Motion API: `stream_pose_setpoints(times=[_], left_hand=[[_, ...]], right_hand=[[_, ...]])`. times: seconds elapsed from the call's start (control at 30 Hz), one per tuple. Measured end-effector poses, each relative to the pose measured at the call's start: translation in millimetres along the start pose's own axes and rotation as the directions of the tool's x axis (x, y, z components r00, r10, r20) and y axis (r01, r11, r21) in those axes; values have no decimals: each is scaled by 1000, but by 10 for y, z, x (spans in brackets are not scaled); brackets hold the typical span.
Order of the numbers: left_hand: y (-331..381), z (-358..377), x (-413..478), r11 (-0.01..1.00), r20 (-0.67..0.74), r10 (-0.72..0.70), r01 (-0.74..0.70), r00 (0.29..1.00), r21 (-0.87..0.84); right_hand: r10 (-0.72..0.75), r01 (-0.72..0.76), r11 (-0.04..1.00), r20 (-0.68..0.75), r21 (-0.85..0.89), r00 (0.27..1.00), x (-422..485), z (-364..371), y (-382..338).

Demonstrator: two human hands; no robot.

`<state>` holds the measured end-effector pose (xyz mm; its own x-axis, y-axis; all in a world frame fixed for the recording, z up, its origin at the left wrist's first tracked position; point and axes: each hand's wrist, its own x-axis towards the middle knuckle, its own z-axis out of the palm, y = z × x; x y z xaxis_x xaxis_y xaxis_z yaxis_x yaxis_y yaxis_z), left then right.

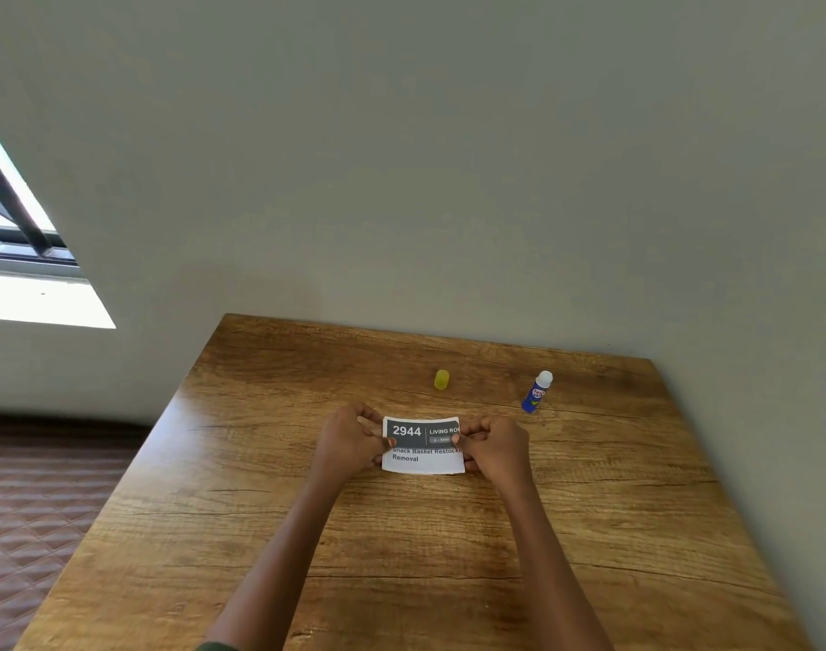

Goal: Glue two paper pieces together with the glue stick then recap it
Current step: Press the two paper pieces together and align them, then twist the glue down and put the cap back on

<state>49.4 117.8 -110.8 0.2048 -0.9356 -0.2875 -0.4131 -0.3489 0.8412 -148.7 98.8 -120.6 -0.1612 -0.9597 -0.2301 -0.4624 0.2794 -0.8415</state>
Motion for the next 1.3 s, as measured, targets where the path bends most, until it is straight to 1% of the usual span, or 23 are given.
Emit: stream_pose_setpoints(times=[0.33, 0.57, 0.83, 1.0, 1.1, 1.17, 1.23, 1.3], left_hand=[[-54, 10, 34, 998, 1, 43, -43, 999, 45], [-57, 25, 29, 991, -15, 82, -80, 996, 111], [-68, 29, 24, 989, -20, 111, -109, 994, 97], [-53, 24, 21, 996, -40, 83, -82, 996, 17], [-29, 9, 11, 998, -63, 58, -59, 996, -21], [-16, -9, 7, 997, -81, 61, -64, 995, -32], [-2, -24, 4, 997, -99, 68, -72, 993, -30], [13, -27, 6, 997, -119, 66, -70, 991, -35]], right_hand=[[-4, 4, 999, -17, -48, 1000, 4, 8, -16], [-35, 31, 995, -38, -98, 999, -7, 22, 2], [-72, 63, 989, -60, -134, 996, -39, 19, -18], [-81, 75, 993, -62, -96, 995, -18, -25, 37], [-71, 64, 996, -127, -63, 989, -17, -127, 68], [-64, 57, 998, -203, -37, 977, -26, -235, 88], [-78, 72, 997, -323, -28, 943, -37, -357, 127], [-78, 88, 996, -440, 2, 894, -21, -468, 175]])
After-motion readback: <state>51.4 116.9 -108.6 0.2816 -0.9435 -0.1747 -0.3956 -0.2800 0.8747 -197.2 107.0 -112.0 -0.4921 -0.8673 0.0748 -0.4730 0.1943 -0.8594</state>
